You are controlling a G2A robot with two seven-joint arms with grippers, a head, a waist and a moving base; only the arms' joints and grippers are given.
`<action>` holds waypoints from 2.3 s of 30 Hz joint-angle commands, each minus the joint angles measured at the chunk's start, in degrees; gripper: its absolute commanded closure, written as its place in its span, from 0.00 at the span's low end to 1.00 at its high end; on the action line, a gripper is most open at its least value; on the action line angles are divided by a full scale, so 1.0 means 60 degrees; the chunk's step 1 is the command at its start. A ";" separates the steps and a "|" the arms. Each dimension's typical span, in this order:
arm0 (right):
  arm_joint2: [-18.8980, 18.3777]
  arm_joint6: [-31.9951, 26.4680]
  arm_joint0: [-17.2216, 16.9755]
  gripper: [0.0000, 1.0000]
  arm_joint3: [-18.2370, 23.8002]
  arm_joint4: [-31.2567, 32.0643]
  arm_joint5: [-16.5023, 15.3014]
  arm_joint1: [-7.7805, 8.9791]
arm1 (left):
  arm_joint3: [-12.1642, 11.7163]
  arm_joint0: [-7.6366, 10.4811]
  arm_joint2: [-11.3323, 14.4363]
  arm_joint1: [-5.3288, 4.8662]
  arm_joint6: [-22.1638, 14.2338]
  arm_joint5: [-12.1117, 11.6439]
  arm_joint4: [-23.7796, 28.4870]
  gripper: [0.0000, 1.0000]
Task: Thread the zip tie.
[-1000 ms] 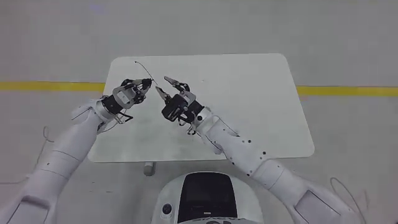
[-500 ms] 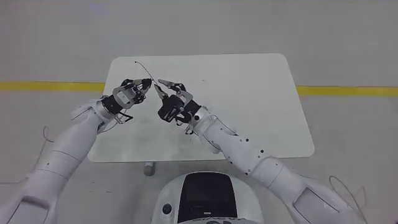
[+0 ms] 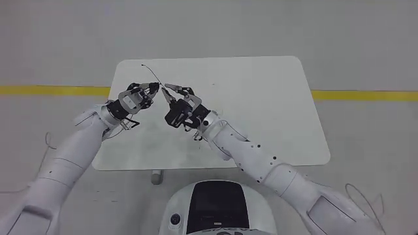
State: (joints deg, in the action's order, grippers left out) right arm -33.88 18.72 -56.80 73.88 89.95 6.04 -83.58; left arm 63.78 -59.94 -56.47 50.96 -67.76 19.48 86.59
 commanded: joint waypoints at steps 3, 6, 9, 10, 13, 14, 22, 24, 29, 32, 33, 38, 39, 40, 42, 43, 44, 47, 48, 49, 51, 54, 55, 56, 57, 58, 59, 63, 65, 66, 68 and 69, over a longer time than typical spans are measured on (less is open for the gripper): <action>-0.0010 0.0010 0.0011 0.98 -0.0038 0.0000 0.0006 -0.0021 | 0.0000 0.0000 0.0000 0.0000 0.0000 0.0000 0.0000 1.00; -0.0020 -0.0001 0.0021 1.00 -0.0072 0.0000 0.0036 -0.0034 | 0.0000 0.0000 0.0000 0.0000 0.0000 0.0000 0.0000 1.00; -0.0038 -0.0007 0.0024 1.00 -0.0100 0.0000 0.0073 -0.0034 | 0.0000 0.0000 0.0000 0.0000 0.0000 0.0000 0.0000 1.00; -0.0050 -0.0003 0.0018 1.00 -0.0098 0.0000 0.0084 -0.0032 | 0.0000 0.0000 0.0000 0.0000 0.0000 0.0000 0.0000 1.00; -0.0093 0.0003 -0.0002 1.00 -0.0096 0.0000 0.0109 -0.0017 | 0.0000 0.0000 0.0000 0.0000 0.0000 0.0000 0.0000 1.00; -0.0104 0.0003 -0.0008 1.00 -0.0093 0.0000 0.0116 -0.0011 | 0.0000 0.0000 0.0000 0.0000 0.0000 0.0000 0.0000 1.00; -0.0162 -0.0045 -0.0039 1.00 -0.0044 0.0000 0.0157 0.0042 | 0.0000 0.0000 0.0000 0.0000 0.0000 0.0000 0.0000 1.00; -0.0179 -0.0055 -0.0053 1.00 -0.0036 0.0000 0.0164 0.0056 | 0.0000 0.0000 0.0000 0.0000 0.0000 0.0000 0.0000 1.00; -0.0227 -0.0086 -0.0095 1.00 0.0002 0.0000 0.0187 0.0095 | 0.0000 0.0000 0.0000 0.0000 0.0000 0.0000 0.0000 1.00; -0.0247 -0.0105 -0.0113 1.00 0.0020 0.0000 0.0230 0.0118 | 0.0000 0.0000 0.0000 0.0000 0.0000 0.0000 0.0000 1.00; -0.0255 -0.0109 -0.0122 1.00 0.0032 0.0000 0.0232 0.0124 | 0.0000 0.0000 0.0000 0.0000 0.0000 0.0000 0.0000 1.00; -0.0291 -0.0151 -0.0152 1.00 0.0076 0.0000 0.0228 0.0157 | 0.0000 0.0000 0.0000 0.0000 0.0000 0.0000 0.0000 1.00; -0.0293 -0.0163 -0.0155 1.00 0.0089 0.0000 0.0228 0.0167 | 0.0000 0.0000 0.0000 0.0000 0.0000 0.0000 0.0000 1.00; -0.0297 -0.0170 -0.0159 1.00 0.0099 0.0000 0.0232 0.0176 | 0.0000 0.0000 0.0000 0.0000 0.0000 0.0000 0.0000 1.00; -0.0301 -0.0184 -0.0163 1.00 0.0122 0.0000 0.0235 0.0194 | 0.0000 0.0000 0.0000 0.0000 0.0000 0.0000 0.0000 1.00; -0.0303 -0.0196 -0.0166 1.00 0.0137 0.0000 0.0239 0.0208 | 0.0000 0.0000 0.0000 0.0000 0.0000 0.0000 0.0000 1.00; -0.0306 -0.0206 -0.0169 1.00 0.0152 0.0000 0.0244 0.0218 | 0.0000 0.0000 0.0000 0.0000 0.0000 0.0000 0.0000 1.00; -0.0319 -0.0244 -0.0182 1.00 0.0193 0.0000 0.0271 0.0259 | 0.0000 0.0000 0.0000 0.0000 0.0000 0.0000 0.0000 1.00; -0.0323 -0.0261 -0.0185 1.00 0.0205 0.0000 0.0282 0.0272 | 0.0000 0.0000 0.0000 0.0000 0.0000 0.0000 0.0000 1.00; -0.0326 -0.0274 -0.0189 1.00 0.0221 0.0000 0.0289 0.0285 | 0.0000 0.0000 0.0000 0.0000 0.0000 0.0000 0.0000 1.00; -0.0338 -0.0305 -0.0201 1.00 0.0252 0.0000 0.0307 0.0317 | 0.0000 0.0000 0.0000 0.0000 0.0000 0.0000 0.0000 1.00; -0.0356 -0.0354 -0.0224 1.00 0.0296 0.0000 0.0330 0.0360 | 0.0000 0.0000 0.0000 0.0000 0.0000 0.0000 0.0000 1.00; -0.0361 -0.0371 -0.0229 1.00 0.0310 0.0000 0.0337 0.0372 | 0.0000 0.0000 0.0000 0.0000 0.0000 0.0000 0.0000 1.00; -0.0367 -0.0387 -0.0233 1.00 0.0323 0.0000 0.0345 0.0384 | 0.0000 0.0000 0.0000 0.0000 0.0000 0.0000 0.0000 1.00; -0.0374 -0.0406 -0.0241 1.00 0.0340 0.0000 0.0354 0.0399 | 0.0000 0.0000 0.0000 0.0000 0.0000 0.0000 0.0000 1.00; -0.0378 -0.0418 -0.0247 1.00 0.0355 0.0000 0.0358 0.0409 | 0.0000 0.0000 0.0000 0.0000 0.0000 0.0000 0.0000 1.00; -0.0384 -0.0429 -0.0253 1.00 0.0368 0.0000 0.0362 0.0418 | 0.0000 0.0000 0.0000 0.0000 0.0000 0.0000 0.0000 1.00; -0.0405 -0.0476 -0.0272 1.00 0.0404 0.0000 0.0365 0.0456 | 0.0000 0.0000 0.0000 0.0000 0.0000 0.0000 0.0000 1.00; -0.0412 -0.0496 -0.0278 1.00 0.0411 0.0000 0.0365 0.0470 | 0.0000 0.0000 0.0000 0.0000 0.0000 0.0000 0.0000 1.00; -0.0417 -0.0505 -0.0283 1.00 0.0412 0.0000 0.0367 0.0476 | 0.0000 0.0000 0.0000 0.0000 0.0000 0.0000 0.0000 1.00; -0.0431 -0.0522 -0.0297 1.00 0.0416 0.0000 0.0372 0.0488 | 0.0000 0.0000 0.0000 0.0000 0.0000 0.0000 0.0000 1.00; -0.0437 -0.0527 -0.0304 1.00 0.0418 0.0000 0.0374 0.0492 | 0.0000 0.0000 0.0000 0.0000 0.0000 0.0000 0.0000 1.00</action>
State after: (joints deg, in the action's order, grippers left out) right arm -36.46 15.59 -58.58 76.38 89.95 8.26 -80.65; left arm 63.78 -59.94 -56.47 50.96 -67.76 19.48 86.59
